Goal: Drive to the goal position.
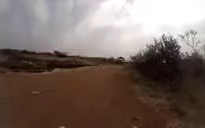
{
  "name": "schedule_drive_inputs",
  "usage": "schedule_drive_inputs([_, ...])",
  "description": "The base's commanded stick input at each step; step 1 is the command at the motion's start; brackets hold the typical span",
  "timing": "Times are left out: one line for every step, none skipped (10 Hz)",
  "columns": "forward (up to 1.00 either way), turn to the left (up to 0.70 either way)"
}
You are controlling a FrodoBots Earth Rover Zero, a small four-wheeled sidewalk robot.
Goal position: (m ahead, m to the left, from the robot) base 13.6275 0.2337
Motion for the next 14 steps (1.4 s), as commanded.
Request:
schedule_drive_inputs([0.50, 0.00])
schedule_drive_inputs([0.50, 0.00])
schedule_drive_inputs([0.50, 0.00])
schedule_drive_inputs([0.50, 0.00])
schedule_drive_inputs([0.50, 0.00])
schedule_drive_inputs([0.50, 0.00])
schedule_drive_inputs([0.50, 0.00])
schedule_drive_inputs([0.50, 0.00])
schedule_drive_inputs([0.50, 0.00])
schedule_drive_inputs([0.50, 0.00])
schedule_drive_inputs([0.50, 0.00])
schedule_drive_inputs([0.50, 0.00])
schedule_drive_inputs([0.50, 0.00])
schedule_drive_inputs([0.50, 0.00])
